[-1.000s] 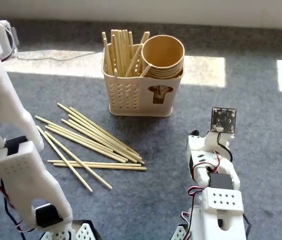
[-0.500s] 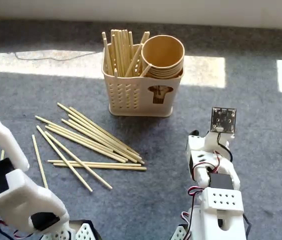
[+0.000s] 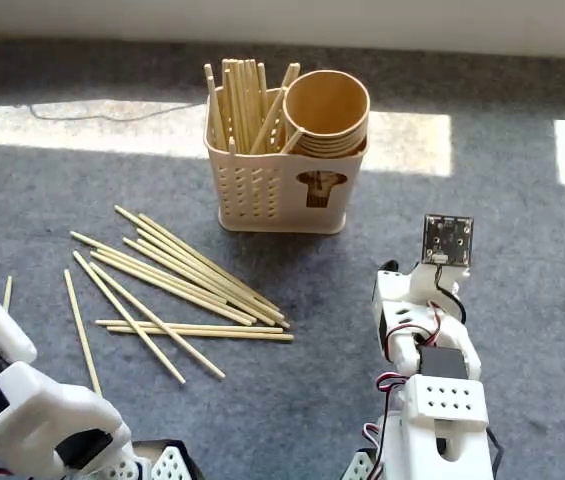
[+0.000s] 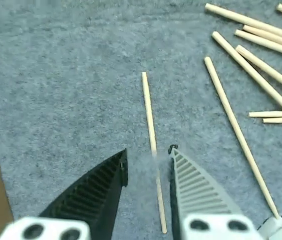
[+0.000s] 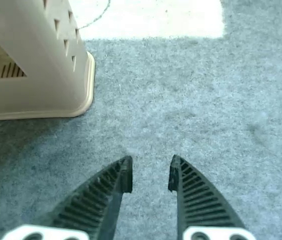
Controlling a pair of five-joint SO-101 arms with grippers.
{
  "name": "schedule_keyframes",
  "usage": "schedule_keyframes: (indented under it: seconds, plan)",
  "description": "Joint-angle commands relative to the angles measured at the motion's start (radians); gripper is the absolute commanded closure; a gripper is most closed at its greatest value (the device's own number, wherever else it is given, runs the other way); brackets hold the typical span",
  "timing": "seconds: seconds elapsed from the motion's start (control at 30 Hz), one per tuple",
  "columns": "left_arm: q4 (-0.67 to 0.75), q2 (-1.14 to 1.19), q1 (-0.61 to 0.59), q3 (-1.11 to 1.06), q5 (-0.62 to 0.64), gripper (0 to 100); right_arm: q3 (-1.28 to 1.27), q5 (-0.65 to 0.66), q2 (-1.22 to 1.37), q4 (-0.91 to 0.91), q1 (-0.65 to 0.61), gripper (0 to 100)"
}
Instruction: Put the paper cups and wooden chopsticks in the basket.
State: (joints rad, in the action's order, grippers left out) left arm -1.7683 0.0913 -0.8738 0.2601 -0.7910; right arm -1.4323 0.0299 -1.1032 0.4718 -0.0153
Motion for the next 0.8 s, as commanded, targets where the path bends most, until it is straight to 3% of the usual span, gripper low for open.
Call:
schedule_keyframes:
  seconds: [0.0,0.3,0.53,0.77]
  plan:
    - [0.029,-0.051,-0.004,-0.081,-0.034,86,0.002,0.014,-0.015,-0.024,-0.005,86.5]
    - [0.325,-0.051,-0.005,-0.354,-0.031,86,0.001,0.014,-0.013,-0.024,-0.005,86.5]
    - [0.471,-0.05,-0.007,-0.458,-0.028,86,0.001,0.014,-0.013,-0.024,-0.005,86.5]
    - [0.601,0.062,-0.025,-0.47,0.06,86,0.001,0.014,-0.013,-0.024,-0.005,86.5]
